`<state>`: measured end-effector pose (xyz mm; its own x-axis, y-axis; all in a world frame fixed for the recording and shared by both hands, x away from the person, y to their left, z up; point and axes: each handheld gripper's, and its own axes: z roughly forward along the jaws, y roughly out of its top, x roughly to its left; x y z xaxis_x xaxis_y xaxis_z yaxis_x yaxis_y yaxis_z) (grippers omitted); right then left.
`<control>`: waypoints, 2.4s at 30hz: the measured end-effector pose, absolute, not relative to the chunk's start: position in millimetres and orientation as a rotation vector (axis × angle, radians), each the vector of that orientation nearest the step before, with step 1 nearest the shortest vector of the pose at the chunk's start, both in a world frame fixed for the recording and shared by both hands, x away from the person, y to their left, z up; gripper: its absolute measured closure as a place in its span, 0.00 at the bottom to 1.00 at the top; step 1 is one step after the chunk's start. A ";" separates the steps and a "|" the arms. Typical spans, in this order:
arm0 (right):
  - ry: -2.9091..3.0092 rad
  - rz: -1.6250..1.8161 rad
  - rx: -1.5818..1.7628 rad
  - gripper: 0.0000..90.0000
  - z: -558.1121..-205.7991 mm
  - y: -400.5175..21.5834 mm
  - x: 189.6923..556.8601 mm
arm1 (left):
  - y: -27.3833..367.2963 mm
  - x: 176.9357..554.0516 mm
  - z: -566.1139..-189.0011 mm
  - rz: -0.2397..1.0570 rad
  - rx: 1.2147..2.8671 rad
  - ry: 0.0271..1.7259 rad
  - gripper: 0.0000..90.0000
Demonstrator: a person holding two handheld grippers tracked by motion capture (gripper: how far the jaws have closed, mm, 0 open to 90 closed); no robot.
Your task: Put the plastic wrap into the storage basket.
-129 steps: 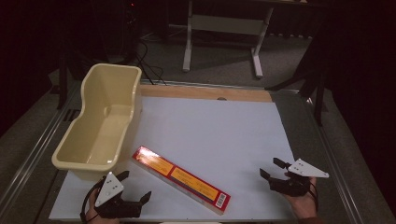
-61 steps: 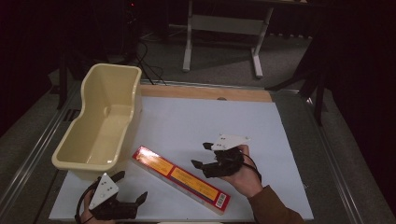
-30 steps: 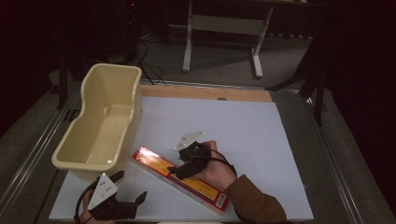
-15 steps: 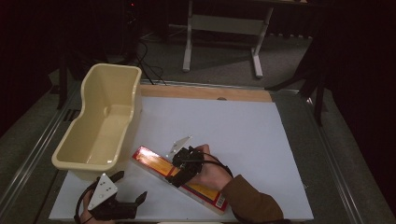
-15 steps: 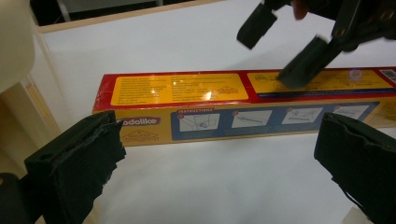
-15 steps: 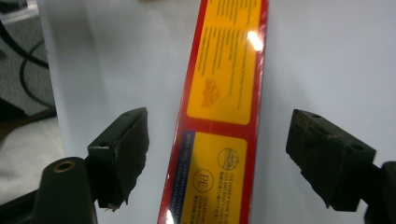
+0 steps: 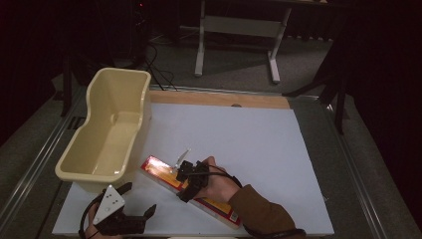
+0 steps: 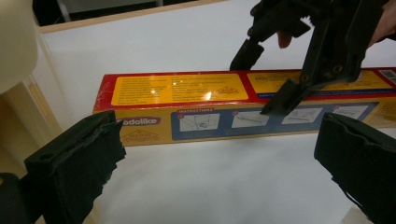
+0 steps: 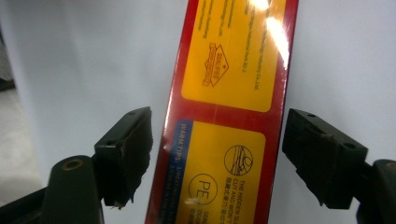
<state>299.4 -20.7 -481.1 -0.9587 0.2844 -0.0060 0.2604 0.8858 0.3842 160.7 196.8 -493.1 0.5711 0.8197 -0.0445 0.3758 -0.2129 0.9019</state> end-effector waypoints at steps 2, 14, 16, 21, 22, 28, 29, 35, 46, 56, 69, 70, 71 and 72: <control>2.996 0.585 0.426 0.29 -482.4 -20.2 299.8 | 196.8 160.7 -493.1 0.561 1.813 0.979 0.01; 3.042 0.448 0.486 0.35 -490.5 -11.2 303.5 | 196.7 160.6 -493.3 0.561 1.815 0.981 0.01; 3.057 0.423 0.502 0.35 -492.3 -9.8 304.4 | 196.8 160.6 -493.3 0.560 1.815 0.981 0.01; 3.086 0.337 0.519 0.35 -498.1 -6.0 306.5 | 196.8 160.6 -493.4 0.560 1.815 0.981 0.01; 3.092 0.319 0.521 0.35 -499.3 -5.1 307.4 | 196.9 160.6 -493.4 0.560 1.815 0.981 0.01; 3.098 0.200 0.530 0.36 -507.3 1.9 307.0 | 197.3 160.4 -493.3 0.560 1.812 0.984 0.01; 3.091 0.184 0.535 0.37 -507.0 3.0 306.9 | 197.3 160.4 -493.4 0.559 1.811 0.985 0.01; 3.083 0.098 0.576 0.43 -505.0 8.1 308.3 | 198.0 160.0 -493.3 0.562 1.811 0.985 0.01; 3.109 0.148 0.695 0.46 -500.3 1.8 313.6 | 198.0 159.9 -493.3 0.563 1.809 0.987 0.01; 3.150 0.242 0.844 0.46 -491.7 -10.1 322.7 | 198.0 159.8 -493.4 0.565 1.807 0.987 0.01; 3.157 0.487 1.097 0.46 -467.7 -24.0 338.5 | 197.7 160.0 -493.6 0.565 1.810 0.985 0.01; 3.157 0.487 1.097 0.46 -467.7 -24.0 338.5 | 197.7 160.0 -493.6 0.565 1.810 0.985 0.01; 3.133 0.536 1.144 0.46 -462.9 -25.7 340.4 | 197.5 160.0 -493.6 0.564 1.809 0.986 0.01; 3.114 0.566 1.173 0.46 -460.3 -26.4 341.3 | 197.4 160.0 -493.7 0.565 1.811 0.986 0.01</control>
